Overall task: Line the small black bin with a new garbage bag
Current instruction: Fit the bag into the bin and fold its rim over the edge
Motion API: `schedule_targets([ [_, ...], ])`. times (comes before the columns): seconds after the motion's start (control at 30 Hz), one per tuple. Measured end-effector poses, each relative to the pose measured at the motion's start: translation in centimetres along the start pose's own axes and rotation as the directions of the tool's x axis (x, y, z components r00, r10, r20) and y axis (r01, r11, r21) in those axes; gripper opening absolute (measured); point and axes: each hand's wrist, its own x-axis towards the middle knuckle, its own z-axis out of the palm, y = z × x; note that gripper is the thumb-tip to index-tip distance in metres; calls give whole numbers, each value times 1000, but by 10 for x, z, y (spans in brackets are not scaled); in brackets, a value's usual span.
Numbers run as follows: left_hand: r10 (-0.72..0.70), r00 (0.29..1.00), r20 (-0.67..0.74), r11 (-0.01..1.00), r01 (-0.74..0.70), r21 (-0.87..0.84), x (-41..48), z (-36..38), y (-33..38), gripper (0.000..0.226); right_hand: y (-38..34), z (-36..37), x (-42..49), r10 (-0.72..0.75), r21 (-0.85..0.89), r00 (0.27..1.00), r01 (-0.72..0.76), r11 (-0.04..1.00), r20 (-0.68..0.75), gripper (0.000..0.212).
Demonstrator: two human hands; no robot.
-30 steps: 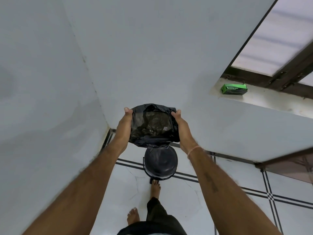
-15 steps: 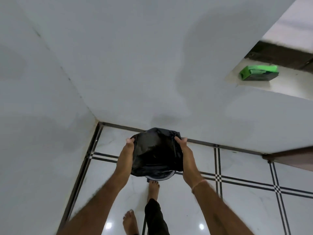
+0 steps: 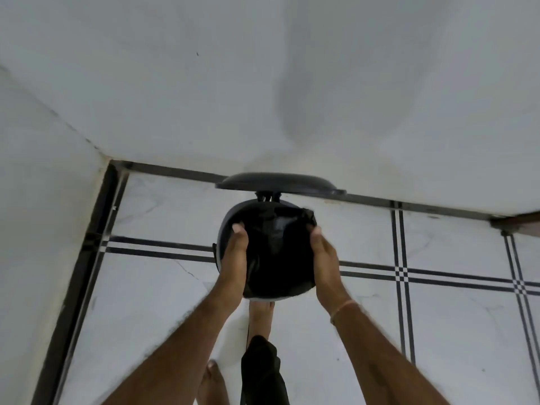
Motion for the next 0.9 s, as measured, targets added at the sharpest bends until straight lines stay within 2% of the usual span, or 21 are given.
schedule_targets([
  [0.07,21,1000,8,1000,-21,-14,15,8,-6,80,8,6,21,-47,-45,999,48,998,12,73],
  [0.13,7,999,39,998,-10,69,24,22,-18,60,24,12,40,4,-122,998,4,993,70,85],
  [0.17,6,999,45,996,-10,87,28,26,-24,56,32,12,46,14,-150,997,-3,989,77,87],
  [0.3,30,988,-149,992,-48,-114,60,-4,-42,85,38,7,64,-26,-10,1000,26,1000,13,67],
  [0.4,184,959,-217,983,-183,24,60,-32,-40,66,46,0,74,-23,39,1000,23,999,3,67],
  [0.5,349,900,-261,922,-279,270,58,-51,-48,45,51,0,78,-59,50,998,58,997,15,58],
  [0.57,407,834,-372,855,-205,477,65,-56,-54,34,51,0,80,-71,67,997,69,995,24,53],
  [0.63,413,715,-564,791,25,612,69,-56,-51,30,52,1,82,-90,56,996,89,994,17,52],
  [0.67,469,655,-592,751,57,658,70,-54,-47,33,54,0,83,-101,36,995,101,994,12,53],
  [0.7,570,619,-540,685,6,729,72,-53,-41,37,55,0,84,-116,11,993,116,993,10,52],
  [0.73,682,607,-409,569,-88,818,76,-51,-35,38,55,-1,84,-133,-7,991,133,991,7,50],
  [0.8,784,620,-26,270,-303,914,90,-42,-20,41,58,-2,84,-157,-37,988,157,987,0,48],
  [0.83,752,642,153,170,-412,895,100,-35,-12,46,59,-3,82,-166,-46,986,166,985,5,48],
  [0.87,665,693,278,153,-492,857,110,-27,-6,52,60,-3,81,-175,-45,984,176,983,13,47],
  [0.9,548,762,346,199,-520,831,117,-19,-1,58,60,-4,79,-183,-37,983,184,982,20,45],
])
